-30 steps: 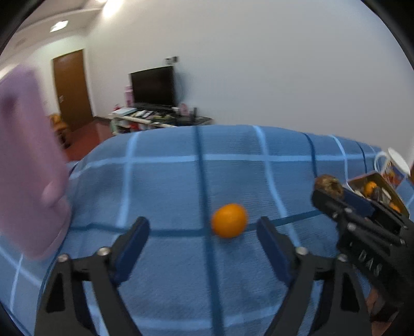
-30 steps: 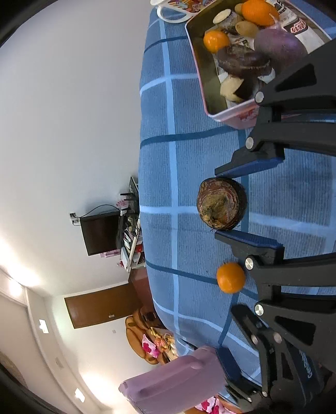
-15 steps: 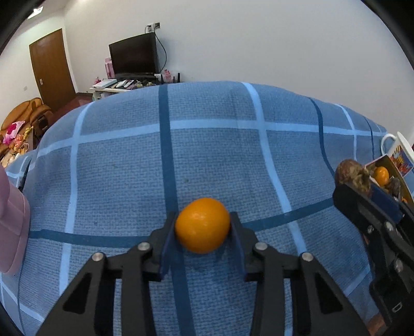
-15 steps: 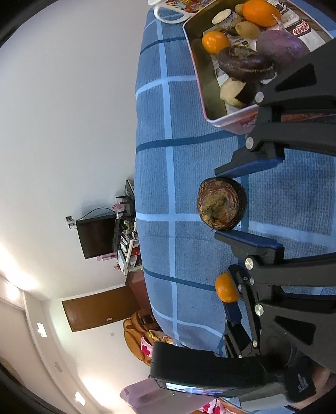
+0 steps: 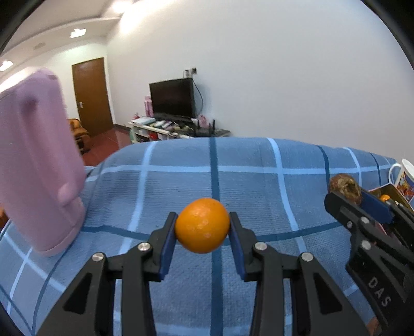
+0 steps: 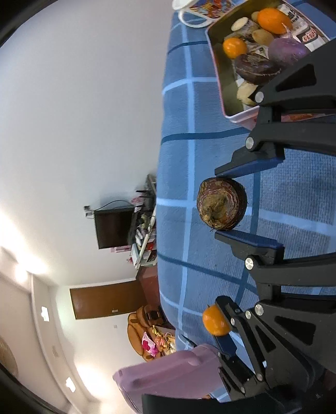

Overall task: Organize fruits
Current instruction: 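Lift the orange and mangosteen and carry both toward the tin box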

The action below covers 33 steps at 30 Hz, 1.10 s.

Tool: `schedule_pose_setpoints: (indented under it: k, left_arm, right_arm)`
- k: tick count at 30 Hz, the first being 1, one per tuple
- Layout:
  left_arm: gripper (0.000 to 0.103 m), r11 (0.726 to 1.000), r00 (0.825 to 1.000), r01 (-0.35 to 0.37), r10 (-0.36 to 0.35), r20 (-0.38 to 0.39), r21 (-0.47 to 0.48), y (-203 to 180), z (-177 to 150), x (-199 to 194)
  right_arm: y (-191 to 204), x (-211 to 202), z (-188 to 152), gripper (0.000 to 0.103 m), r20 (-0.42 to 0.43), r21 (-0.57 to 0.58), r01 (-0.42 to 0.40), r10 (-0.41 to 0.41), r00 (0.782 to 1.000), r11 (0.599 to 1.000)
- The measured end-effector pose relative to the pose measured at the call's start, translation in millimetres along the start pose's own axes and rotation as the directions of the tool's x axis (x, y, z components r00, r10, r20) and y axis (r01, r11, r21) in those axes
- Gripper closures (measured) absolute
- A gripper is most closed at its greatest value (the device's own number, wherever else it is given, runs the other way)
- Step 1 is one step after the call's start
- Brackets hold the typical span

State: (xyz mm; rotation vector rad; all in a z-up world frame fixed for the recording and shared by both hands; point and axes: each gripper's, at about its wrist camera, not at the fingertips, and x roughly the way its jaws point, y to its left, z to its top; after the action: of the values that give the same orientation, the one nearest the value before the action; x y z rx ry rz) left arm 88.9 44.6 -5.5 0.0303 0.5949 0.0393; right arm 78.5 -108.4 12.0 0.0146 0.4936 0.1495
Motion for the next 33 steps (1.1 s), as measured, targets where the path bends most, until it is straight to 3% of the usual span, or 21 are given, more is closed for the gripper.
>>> schedule_pose_setpoints:
  k: [33]
  left_arm:
    - [0.063, 0.997, 0.994, -0.035, 0.042, 0.104, -0.061, 7.6, -24.2, -54.9]
  right_arm:
    - [9.2, -52.4, -22.1, 0.059, 0.046, -0.042, 0.009, -0.007, 0.999, 0.999]
